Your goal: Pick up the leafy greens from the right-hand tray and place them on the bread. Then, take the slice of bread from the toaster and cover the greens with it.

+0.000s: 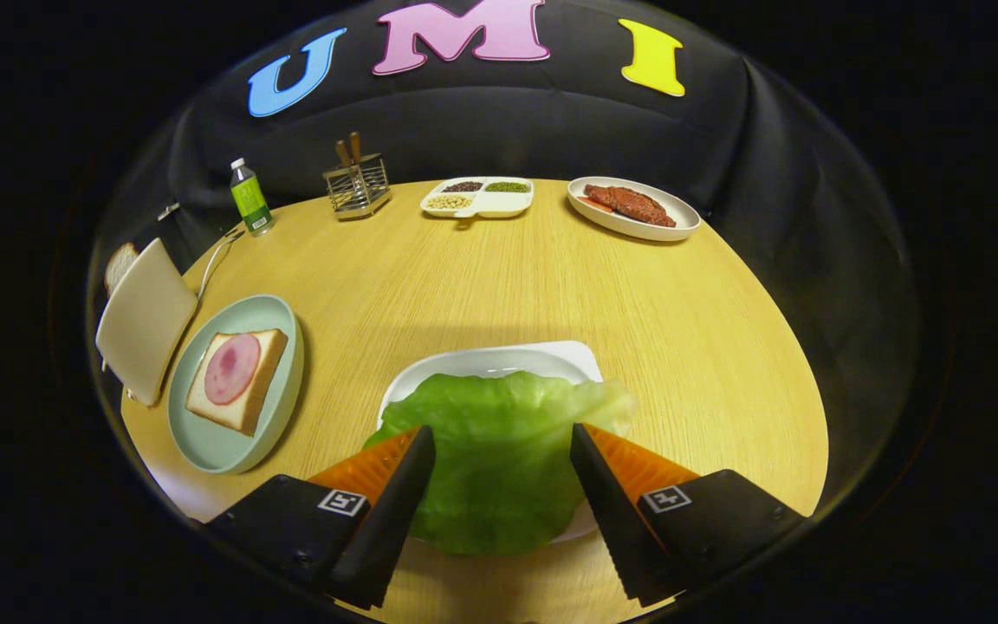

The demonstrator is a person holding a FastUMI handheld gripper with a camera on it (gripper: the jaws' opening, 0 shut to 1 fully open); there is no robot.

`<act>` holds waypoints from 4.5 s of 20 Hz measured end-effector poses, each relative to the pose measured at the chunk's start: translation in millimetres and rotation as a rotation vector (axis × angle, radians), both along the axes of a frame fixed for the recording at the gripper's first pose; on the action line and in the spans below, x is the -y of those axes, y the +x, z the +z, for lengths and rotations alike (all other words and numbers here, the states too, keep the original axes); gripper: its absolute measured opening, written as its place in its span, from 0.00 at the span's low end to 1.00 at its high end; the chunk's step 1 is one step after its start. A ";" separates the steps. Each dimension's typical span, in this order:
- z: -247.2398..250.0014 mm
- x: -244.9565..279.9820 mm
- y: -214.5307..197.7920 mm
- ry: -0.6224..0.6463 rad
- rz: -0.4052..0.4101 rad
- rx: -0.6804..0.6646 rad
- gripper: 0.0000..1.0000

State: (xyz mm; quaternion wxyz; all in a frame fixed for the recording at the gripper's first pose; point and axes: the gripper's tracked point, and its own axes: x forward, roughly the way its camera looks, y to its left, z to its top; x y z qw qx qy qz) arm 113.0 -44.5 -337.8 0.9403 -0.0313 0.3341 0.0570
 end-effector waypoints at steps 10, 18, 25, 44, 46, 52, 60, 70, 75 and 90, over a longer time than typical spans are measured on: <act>-1.1 -3.8 -0.8 -0.011 0.056 -0.016 0.36; -0.3 -2.2 1.0 0.027 0.079 -0.049 0.06; 12.1 -2.0 2.6 0.023 0.061 -0.055 0.06; 161.9 -105.6 -15.8 0.006 0.130 0.147 0.06; 166.9 -127.7 -17.4 0.024 0.152 0.153 0.06; 156.5 -184.8 -17.5 0.016 0.225 0.144 0.06; 124.4 -225.2 -7.6 -0.049 0.268 0.127 0.08; 89.5 -252.3 0.4 -0.106 0.304 0.103 0.10; 64.4 -260.5 -7.6 -0.086 0.317 0.028 0.23; 75.8 -267.5 -11.1 -0.048 0.330 0.049 1.00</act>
